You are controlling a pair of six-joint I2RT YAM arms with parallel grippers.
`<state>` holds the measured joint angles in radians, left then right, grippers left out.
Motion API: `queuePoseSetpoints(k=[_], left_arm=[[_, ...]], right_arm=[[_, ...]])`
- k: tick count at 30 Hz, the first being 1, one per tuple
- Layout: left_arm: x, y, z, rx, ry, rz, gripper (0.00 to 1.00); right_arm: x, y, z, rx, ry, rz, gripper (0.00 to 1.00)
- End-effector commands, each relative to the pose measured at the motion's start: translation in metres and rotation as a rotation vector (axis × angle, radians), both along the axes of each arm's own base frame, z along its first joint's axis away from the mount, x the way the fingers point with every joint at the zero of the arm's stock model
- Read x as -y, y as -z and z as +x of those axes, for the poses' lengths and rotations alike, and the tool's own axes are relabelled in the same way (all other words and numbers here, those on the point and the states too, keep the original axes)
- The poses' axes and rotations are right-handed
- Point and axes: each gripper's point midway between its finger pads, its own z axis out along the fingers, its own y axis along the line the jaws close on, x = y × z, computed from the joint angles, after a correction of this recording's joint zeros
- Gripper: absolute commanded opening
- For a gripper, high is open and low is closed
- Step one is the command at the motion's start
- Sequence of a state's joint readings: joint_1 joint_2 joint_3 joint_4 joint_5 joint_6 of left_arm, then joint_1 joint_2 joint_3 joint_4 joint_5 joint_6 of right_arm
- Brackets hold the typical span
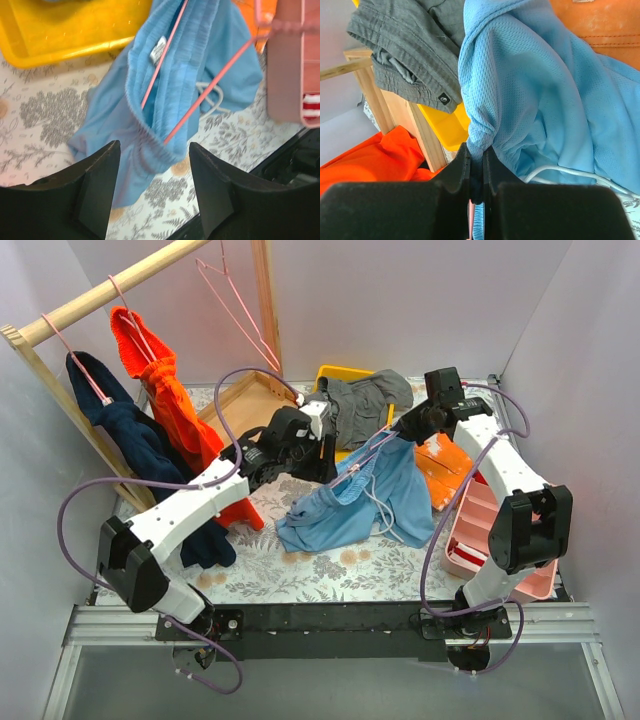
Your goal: Place the shorts on the hanger
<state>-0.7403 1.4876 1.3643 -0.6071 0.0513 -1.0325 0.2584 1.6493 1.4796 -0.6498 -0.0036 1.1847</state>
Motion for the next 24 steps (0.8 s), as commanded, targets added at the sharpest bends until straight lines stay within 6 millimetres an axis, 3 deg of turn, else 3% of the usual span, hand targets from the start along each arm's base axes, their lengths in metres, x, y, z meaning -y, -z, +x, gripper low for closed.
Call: queuePoseSetpoints(k=[1,6,11,17,20,24], left_arm=[[-0.033,0.007,-0.029,0.009,0.048,0.072,0.56],[-0.05,0.032,-0.046,0.023,0.049,0.101,0.6],[-0.034,0.035,-0.048,0.113,0.085,0.145,0.63],[-0.015,0.042,-0.026,0.237,0.074,0.232,0.63],[-0.017,0.052,-0.017,0.287,0.056,0.302,0.62],[-0.007,0.037,-0.005,0.416,0.04,0.284,0.57]], right_arm=[[-0.003,-0.03,0.011,0.056,-0.019,0.069,0.01],[-0.001,-0.028,0.015,0.05,-0.019,0.076,0.01],[-0.004,-0.026,0.014,0.038,-0.034,0.083,0.01],[-0.005,-0.026,0.009,0.027,-0.048,0.089,0.01],[-0.006,-0.028,0.004,0.026,-0.059,0.093,0.01],[-0.007,-0.029,-0.001,0.027,-0.078,0.095,0.01]])
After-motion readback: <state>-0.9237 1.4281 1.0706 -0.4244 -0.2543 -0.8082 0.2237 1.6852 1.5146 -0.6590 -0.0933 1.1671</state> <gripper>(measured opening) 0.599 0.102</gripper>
